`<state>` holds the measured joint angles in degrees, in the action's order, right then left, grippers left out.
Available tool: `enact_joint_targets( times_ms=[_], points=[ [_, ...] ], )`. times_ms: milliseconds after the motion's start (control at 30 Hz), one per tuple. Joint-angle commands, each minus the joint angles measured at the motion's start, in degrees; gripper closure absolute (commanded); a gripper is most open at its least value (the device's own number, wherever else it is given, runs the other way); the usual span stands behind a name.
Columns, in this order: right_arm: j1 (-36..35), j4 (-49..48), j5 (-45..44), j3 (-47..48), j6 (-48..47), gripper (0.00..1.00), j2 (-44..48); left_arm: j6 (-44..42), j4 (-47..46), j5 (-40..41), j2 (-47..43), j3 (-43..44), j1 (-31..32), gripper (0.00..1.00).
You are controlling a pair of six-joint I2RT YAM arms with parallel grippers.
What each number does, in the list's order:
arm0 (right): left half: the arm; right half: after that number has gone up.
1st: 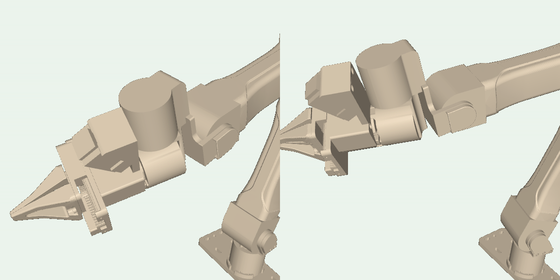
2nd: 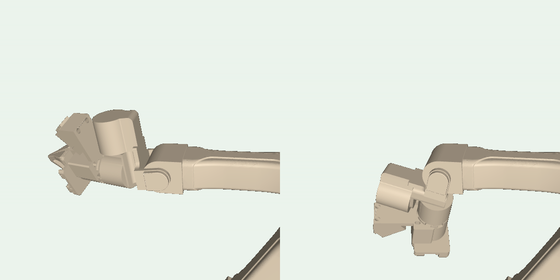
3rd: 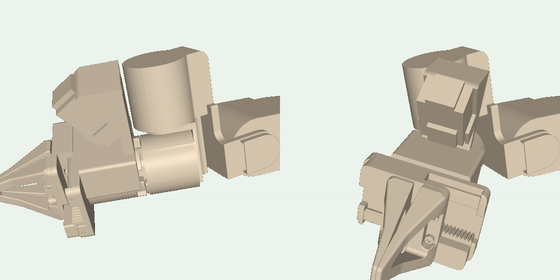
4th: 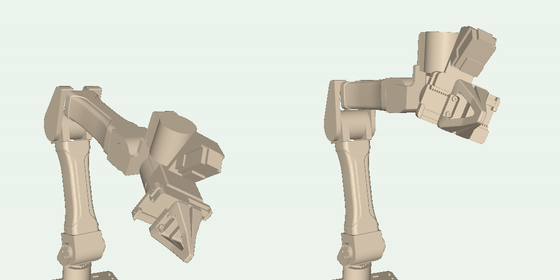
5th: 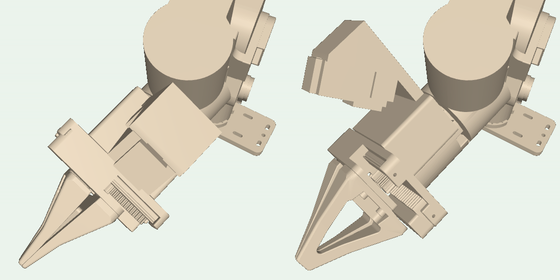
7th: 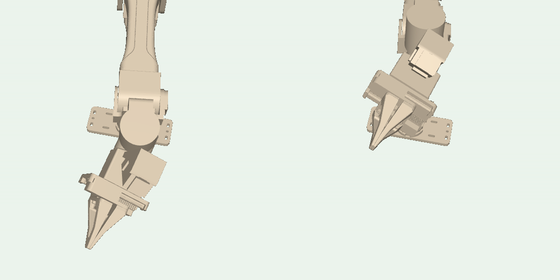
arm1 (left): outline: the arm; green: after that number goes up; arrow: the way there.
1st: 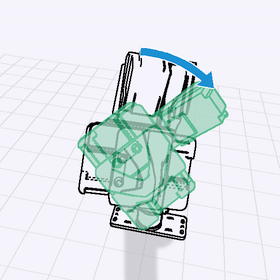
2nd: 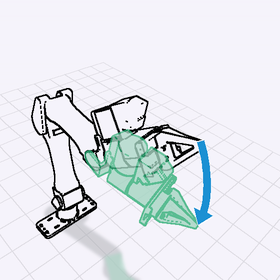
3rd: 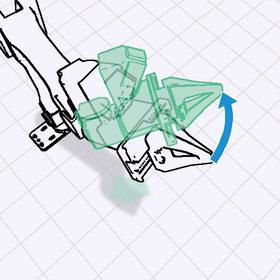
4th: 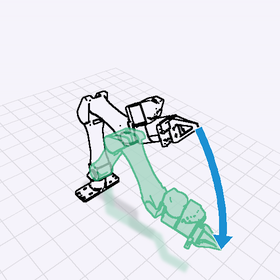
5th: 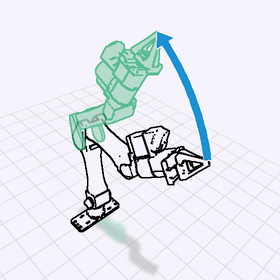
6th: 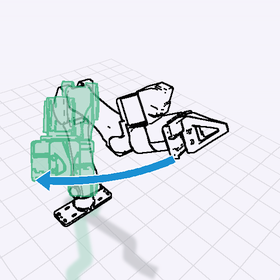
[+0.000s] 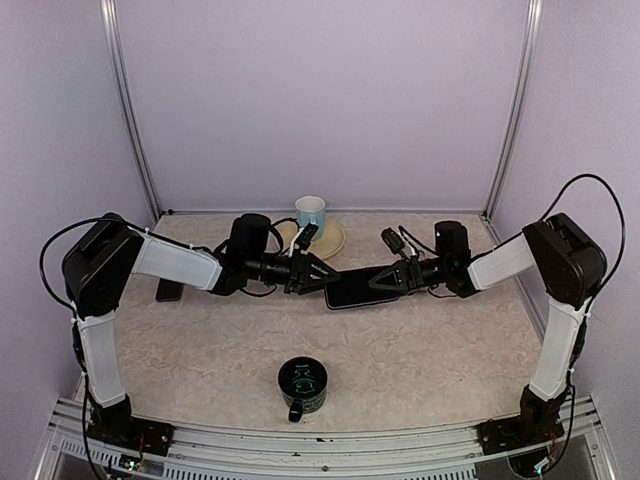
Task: Put the phone into the phone case
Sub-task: Press the corner of the phone case at the bottom left corner of the phone case, then press the corner of the phone case at the bottom corners of the phone case.
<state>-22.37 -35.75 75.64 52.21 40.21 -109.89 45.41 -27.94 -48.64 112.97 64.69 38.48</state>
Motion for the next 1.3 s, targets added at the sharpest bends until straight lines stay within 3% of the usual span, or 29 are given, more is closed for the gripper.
enact_joint_targets(
  times_ms=[0, 200, 467, 667, 967, 1200, 1267],
  points=[
    [0.04, -10.58, -0.1, -0.8, 6.55, 1.0, 3.33, 2.79, -5.36, -1.95, -2.17, 0.06, 0.6, 0.54],
    [0.7, -21.55, 0.11, -2.04, 14.92, 1.0, 4.04, 4.15, -7.73, -2.77, -2.23, -1.13, 0.52, 0.46],
    [1.02, -21.28, -1.92, -1.19, 15.54, 1.0, 4.59, 4.27, -8.57, -3.89, -2.08, -1.1, 1.42, 0.47],
    [1.01, -15.64, -3.03, -0.63, 11.59, 1.0, 5.33, 4.78, -9.42, -4.15, -2.31, -1.38, 1.43, 0.65],
    [1.01, -4.96, -6.19, 0.6, 3.41, 1.0, 7.24, 6.07, -10.75, -4.53, -2.21, -1.84, 1.51, 1.0],
    [1.01, -0.63, -7.47, 1.17, -0.13, 1.0, 7.99, 5.43, -9.17, -3.67, -2.65, -1.85, 1.34, 1.0],
    [1.01, -0.35, -7.55, 1.12, -0.57, 1.0, 8.18, 5.55, -8.98, -3.7, -2.61, -1.96, 1.18, 0.83]
  ],
)
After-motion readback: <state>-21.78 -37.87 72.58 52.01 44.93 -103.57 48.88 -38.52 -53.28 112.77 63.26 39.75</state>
